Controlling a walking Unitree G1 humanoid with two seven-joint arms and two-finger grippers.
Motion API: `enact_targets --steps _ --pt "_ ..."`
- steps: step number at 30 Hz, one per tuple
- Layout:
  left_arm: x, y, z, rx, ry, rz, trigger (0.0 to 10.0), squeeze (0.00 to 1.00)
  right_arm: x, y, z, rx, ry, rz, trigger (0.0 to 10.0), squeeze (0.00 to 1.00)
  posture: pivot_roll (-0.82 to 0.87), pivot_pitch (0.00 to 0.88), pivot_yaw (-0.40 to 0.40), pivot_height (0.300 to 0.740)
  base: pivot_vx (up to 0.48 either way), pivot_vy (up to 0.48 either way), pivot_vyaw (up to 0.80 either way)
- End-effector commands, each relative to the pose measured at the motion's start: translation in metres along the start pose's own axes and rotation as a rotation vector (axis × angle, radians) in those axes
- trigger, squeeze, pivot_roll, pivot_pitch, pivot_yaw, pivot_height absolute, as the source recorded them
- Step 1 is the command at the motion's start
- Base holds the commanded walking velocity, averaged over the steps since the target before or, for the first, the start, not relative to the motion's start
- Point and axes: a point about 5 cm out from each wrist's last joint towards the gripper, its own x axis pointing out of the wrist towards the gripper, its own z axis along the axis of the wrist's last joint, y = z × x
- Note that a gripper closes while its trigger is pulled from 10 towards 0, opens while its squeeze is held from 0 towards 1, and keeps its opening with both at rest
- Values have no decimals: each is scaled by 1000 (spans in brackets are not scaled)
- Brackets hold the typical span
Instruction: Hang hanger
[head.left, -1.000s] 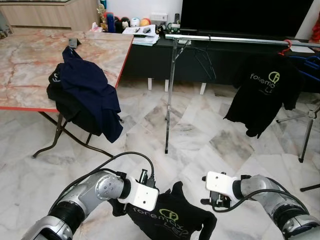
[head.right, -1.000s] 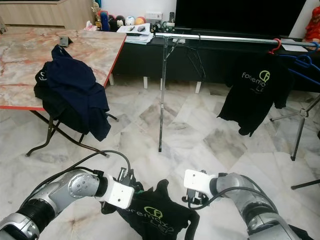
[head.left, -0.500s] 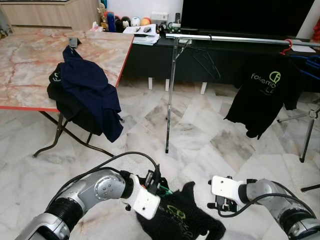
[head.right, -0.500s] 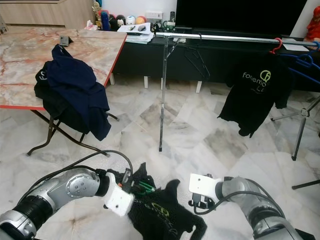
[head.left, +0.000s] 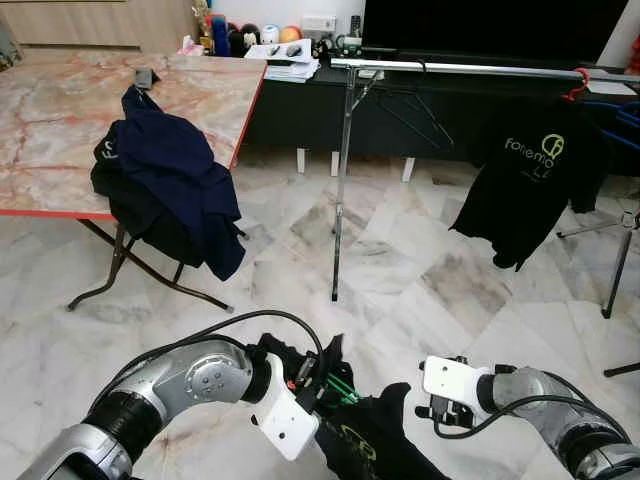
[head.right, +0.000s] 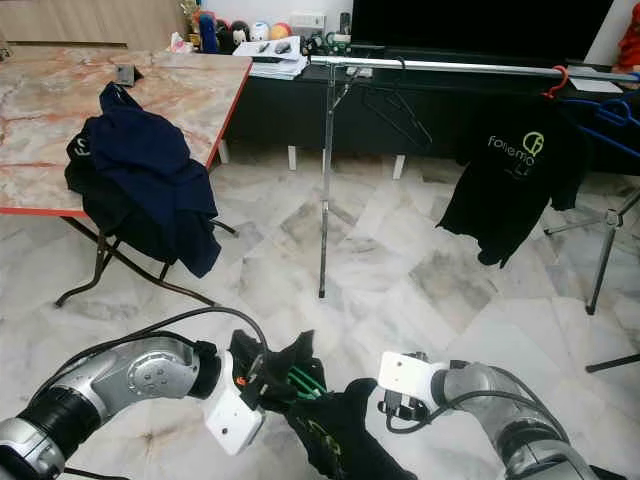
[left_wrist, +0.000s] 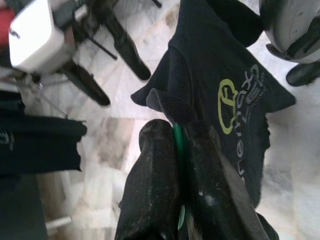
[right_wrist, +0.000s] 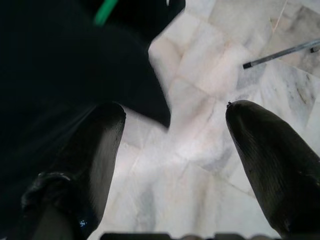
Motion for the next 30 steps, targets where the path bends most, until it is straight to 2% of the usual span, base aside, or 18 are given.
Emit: enact_targets --steps 1,6,13,15,20,22,25,30 --pt "-2 5 7 47 -48 17 10000 0 0 4 -5 50 -4 10 10000 0 107 127 -21 740 0 0 0" --pt "-4 4 11 102 -73 -6 10000 0 -3 3 -3 134 -59 66 10000 0 111 128 -19 740 0 0 0" --pt "-6 9 12 116 -80 1 10000 0 -9 5 -9 216 -67 160 10000 0 113 126 -18 740 0 0 0" --pt "-6 10 12 119 -82 3 10000 0 -13 4 -9 283 -104 195 10000 0 115 126 -18 740 0 0 0" --pt "-7 10 12 121 -83 2 10000 0 -18 3 -12 326 -117 225 10000 0 118 125 -18 740 0 0 0" --pt "-7 10 12 121 -84 2 10000 0 -19 5 -15 309 -88 255 10000 0 121 127 -19 740 0 0 0" --pt "-8 10 14 122 -91 5 10000 0 -18 10 -24 202 17 235 10000 0 123 127 -16 740 0 0 0" --pt "-7 13 17 130 -105 5 10000 0 -12 13 -23 133 52 187 10000 0 132 127 -10 740 0 0 0"
